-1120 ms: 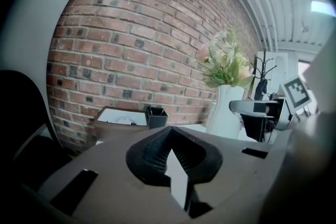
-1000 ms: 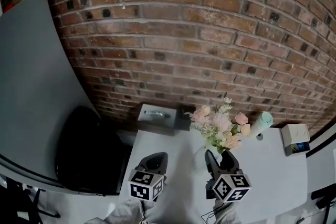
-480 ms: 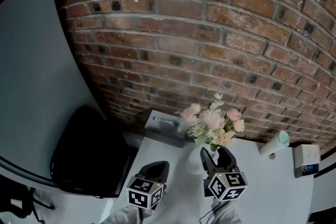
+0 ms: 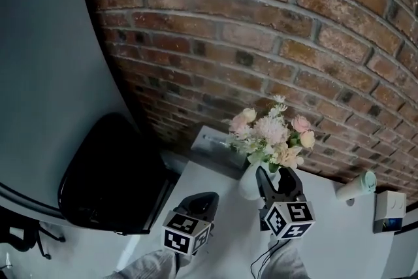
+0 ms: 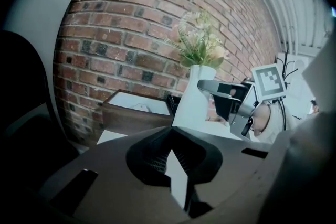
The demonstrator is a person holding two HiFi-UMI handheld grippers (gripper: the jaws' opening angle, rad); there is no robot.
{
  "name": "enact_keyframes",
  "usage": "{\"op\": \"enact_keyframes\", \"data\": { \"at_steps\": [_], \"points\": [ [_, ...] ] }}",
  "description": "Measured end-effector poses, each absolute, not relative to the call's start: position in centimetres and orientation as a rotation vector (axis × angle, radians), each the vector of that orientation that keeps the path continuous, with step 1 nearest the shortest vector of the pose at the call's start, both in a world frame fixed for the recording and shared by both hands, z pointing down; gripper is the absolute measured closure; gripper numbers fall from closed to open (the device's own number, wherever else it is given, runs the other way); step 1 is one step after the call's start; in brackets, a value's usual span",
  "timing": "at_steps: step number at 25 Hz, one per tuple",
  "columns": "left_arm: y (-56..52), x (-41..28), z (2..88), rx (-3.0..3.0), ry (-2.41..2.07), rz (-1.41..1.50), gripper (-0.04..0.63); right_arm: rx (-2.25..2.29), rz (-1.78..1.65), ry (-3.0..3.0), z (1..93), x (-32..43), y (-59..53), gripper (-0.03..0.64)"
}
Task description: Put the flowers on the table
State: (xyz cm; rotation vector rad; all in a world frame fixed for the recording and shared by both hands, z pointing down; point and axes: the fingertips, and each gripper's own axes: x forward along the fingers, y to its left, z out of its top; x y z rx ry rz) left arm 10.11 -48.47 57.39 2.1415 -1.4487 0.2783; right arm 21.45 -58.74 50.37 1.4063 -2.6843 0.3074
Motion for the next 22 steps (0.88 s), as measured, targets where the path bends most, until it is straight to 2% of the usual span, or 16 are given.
{"op": "enact_keyframes", "data": {
  "at_steps": [7,22],
  "points": [
    [-48.1,9.6,58.8,2.115,-1.454,0.271,0.589,1.373,0.206,-2.715,51.3,20.2,-58.7,0.355],
    [-47.2,10.7,60.0,2.117,-1.421,0.242,0.589,1.412,0.217,-2.665,51.9,20.9,-56.4,0.354]
  ]
}}
